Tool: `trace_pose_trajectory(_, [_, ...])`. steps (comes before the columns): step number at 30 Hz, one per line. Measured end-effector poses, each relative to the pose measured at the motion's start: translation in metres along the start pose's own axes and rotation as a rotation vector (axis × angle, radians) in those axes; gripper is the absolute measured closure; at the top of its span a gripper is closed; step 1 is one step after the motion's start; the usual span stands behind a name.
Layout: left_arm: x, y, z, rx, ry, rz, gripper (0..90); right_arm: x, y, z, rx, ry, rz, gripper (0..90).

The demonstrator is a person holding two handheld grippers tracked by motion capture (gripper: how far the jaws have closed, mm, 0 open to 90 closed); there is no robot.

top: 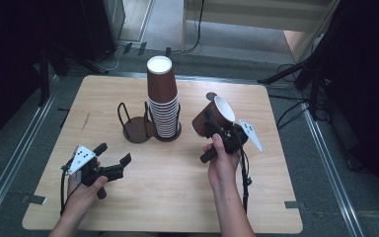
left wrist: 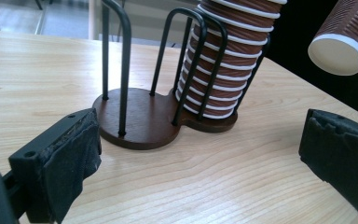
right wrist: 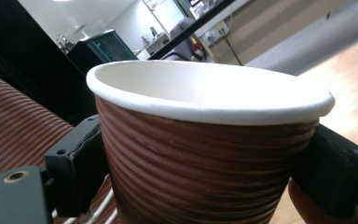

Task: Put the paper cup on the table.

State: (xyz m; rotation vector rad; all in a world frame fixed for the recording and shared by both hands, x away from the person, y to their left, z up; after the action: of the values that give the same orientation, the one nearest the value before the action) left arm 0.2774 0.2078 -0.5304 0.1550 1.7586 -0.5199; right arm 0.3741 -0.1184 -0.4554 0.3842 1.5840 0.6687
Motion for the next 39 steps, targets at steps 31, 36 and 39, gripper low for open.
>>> trace_pose_trajectory(31, [-0.005, 0.045, -0.015, -0.140, -0.048, -0.041, 0.0, 0.013, -0.047, 0.059, 0.138, -0.020, -0.435, 12.7])
trace_pose_trajectory(36, [-0.007, 0.055, -0.019, -0.168, -0.059, -0.044, 0.0, 0.021, -0.056, 0.069, 0.170, -0.024, -0.494, 12.6])
trace_pose_trajectory(39, [-0.006, 0.059, -0.020, -0.180, -0.059, -0.042, 0.0, 0.026, -0.061, 0.073, 0.181, -0.032, -0.536, 12.6])
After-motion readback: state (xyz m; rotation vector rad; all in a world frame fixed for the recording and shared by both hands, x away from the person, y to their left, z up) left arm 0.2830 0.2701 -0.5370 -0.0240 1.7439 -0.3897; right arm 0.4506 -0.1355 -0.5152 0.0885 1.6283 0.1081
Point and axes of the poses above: each handheld gripper's, and its own axes: z roughly forward along the jaws, x roughly out of its underside, y roughly to its left, the point moved 5 cm from there along z, roughly forward along the jaws, and after that the axes turned 5 degrees about -y, right-handed, at the moved point
